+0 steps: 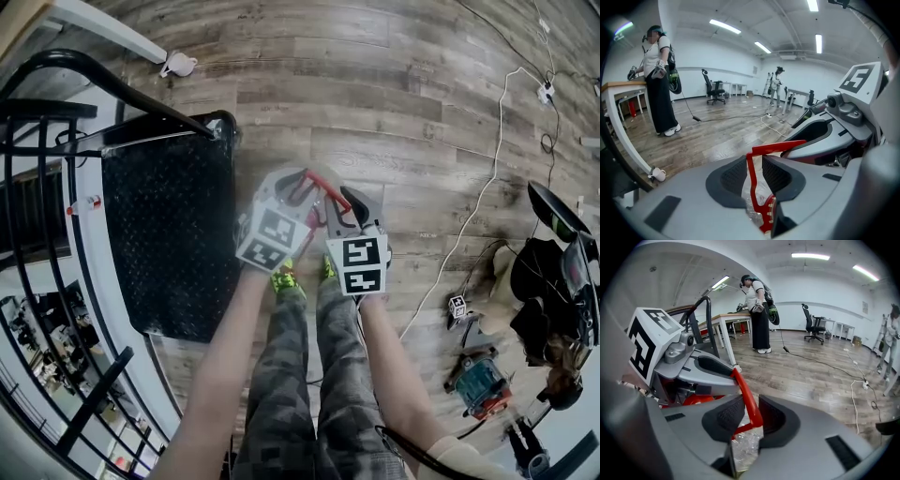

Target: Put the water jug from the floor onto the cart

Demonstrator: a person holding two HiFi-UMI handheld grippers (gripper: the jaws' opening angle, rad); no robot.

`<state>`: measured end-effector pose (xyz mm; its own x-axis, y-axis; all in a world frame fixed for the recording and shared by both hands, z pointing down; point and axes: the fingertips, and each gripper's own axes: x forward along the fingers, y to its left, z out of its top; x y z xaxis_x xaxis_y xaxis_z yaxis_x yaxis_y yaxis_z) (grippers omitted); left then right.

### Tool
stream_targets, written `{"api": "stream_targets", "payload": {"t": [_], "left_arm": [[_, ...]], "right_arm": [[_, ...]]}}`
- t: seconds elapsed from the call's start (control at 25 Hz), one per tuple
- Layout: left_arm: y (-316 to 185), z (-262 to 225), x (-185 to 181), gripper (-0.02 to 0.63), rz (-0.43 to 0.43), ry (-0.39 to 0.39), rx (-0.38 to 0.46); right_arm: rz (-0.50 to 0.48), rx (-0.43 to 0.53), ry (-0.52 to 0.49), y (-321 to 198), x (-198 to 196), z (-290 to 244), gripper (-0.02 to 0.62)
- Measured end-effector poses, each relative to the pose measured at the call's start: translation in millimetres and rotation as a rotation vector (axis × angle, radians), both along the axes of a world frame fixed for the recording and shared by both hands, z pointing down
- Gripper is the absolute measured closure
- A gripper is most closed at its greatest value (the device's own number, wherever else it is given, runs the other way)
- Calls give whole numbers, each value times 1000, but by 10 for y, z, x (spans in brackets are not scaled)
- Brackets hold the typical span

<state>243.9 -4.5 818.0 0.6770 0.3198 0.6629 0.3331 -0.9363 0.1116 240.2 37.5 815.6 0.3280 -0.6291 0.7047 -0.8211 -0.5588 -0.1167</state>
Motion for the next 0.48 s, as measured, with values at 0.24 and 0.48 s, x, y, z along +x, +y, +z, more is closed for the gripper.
{"api": "stream_targets", "payload": {"t": [0.24, 0.48], "left_arm": [[-113, -157, -81, 537, -40, 44, 59], [-265, -449, -80, 551, -85, 124, 113]], "right_arm": [[-54, 16, 28, -84, -164, -135, 516], [-69, 83, 45, -236, -205, -373, 522]]}}
